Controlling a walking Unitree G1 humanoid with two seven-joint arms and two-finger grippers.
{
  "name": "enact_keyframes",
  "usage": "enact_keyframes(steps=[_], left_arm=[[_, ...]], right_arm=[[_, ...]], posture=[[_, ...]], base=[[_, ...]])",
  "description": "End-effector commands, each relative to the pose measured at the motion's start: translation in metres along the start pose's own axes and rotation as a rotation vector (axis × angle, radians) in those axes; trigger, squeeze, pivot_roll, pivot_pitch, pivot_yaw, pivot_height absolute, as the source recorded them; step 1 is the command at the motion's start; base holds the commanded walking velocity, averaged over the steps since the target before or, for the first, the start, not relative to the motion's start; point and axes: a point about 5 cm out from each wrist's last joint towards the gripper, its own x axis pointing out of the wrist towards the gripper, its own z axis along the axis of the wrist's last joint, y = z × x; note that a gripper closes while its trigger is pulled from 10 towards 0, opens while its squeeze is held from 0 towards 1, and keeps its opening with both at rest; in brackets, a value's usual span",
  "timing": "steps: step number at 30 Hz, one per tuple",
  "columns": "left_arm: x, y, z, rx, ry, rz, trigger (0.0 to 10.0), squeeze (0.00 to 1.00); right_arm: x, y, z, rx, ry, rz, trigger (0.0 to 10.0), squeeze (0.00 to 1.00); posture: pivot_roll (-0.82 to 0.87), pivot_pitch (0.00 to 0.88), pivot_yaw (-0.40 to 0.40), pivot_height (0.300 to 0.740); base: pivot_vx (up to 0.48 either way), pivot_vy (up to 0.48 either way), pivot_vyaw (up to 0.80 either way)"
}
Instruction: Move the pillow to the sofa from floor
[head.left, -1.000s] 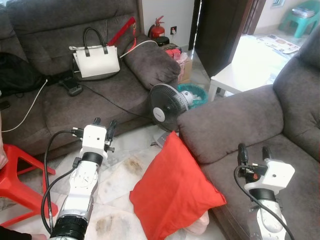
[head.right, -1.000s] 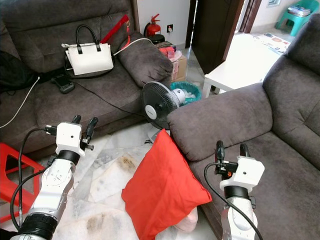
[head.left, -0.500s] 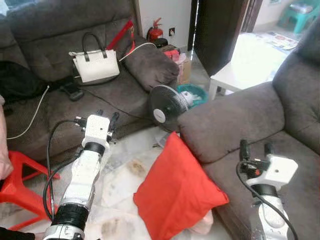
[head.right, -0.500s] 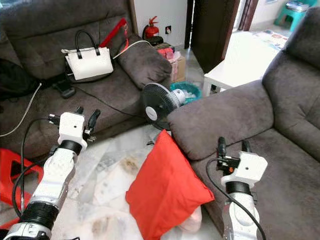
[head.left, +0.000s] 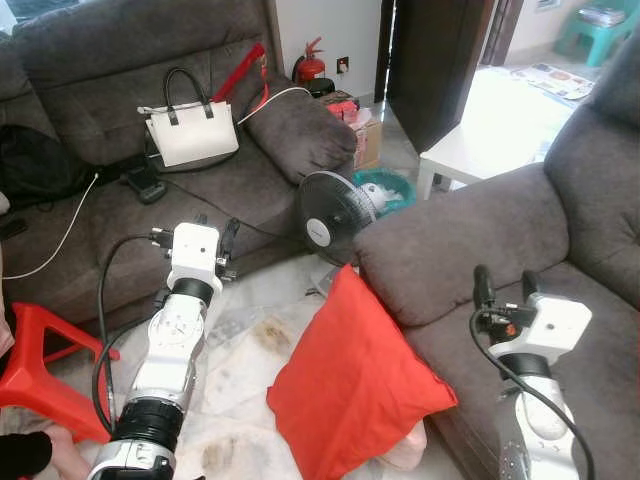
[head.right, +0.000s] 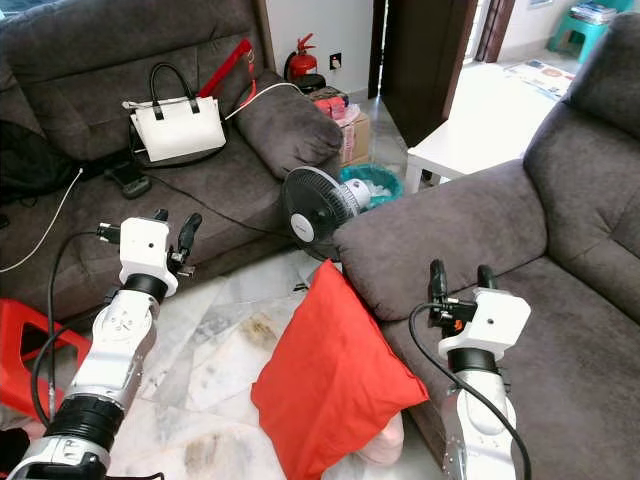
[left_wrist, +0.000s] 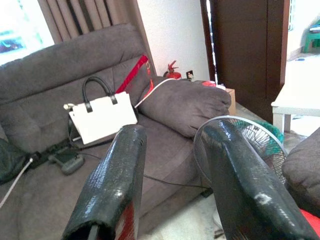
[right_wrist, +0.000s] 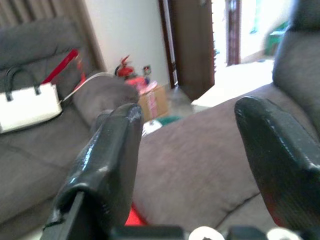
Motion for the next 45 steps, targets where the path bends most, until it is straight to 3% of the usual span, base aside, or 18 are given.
enact_keyframes(steps=[1, 12, 25, 31, 35, 45], left_arm=[[-0.004, 0.005, -0.004, -0.024, 0.018, 0.039, 10.0, 0.00], [-0.015, 0.024, -0.016, -0.101, 0.064, 0.180, 10.0, 0.00], [-0.017, 0.030, -0.013, -0.112, 0.055, 0.205, 10.0, 0.00], [-0.018, 0.016, -0.010, -0.049, 0.033, 0.108, 10.0, 0.00], [-0.018, 0.011, -0.016, -0.053, 0.056, 0.094, 10.0, 0.00], [-0.014, 0.002, -0.008, -0.070, 0.028, 0.070, 10.0, 0.00]], right_arm=[[0.006, 0.005, 0.001, 0.001, 0.011, 0.039, 10.0, 0.00], [0.032, 0.015, 0.008, -0.010, 0.017, 0.144, 10.0, 0.00], [0.033, 0.023, 0.008, 0.001, 0.023, 0.192, 10.0, 0.00], [0.029, 0.015, 0.007, -0.017, 0.010, 0.137, 10.0, 0.00], [0.027, 0.015, 0.009, -0.009, 0.001, 0.129, 10.0, 0.00], [0.029, 0.016, 0.013, -0.019, -0.017, 0.135, 10.0, 0.00]], posture=[[0.08, 0.000, 0.024, 0.740], [0.12, 0.000, -0.021, 0.740], [0.14, 0.000, -0.033, 0.740], [0.10, 0.000, 0.001, 0.740], [0.08, 0.000, 0.007, 0.740], [0.08, 0.000, 0.003, 0.740]], base=[[0.000, 0.000, 0.00], [0.000, 0.000, 0.00], [0.000, 0.000, 0.00], [0.000, 0.000, 0.00], [0.000, 0.000, 0.00], [0.000, 0.000, 0.00]])
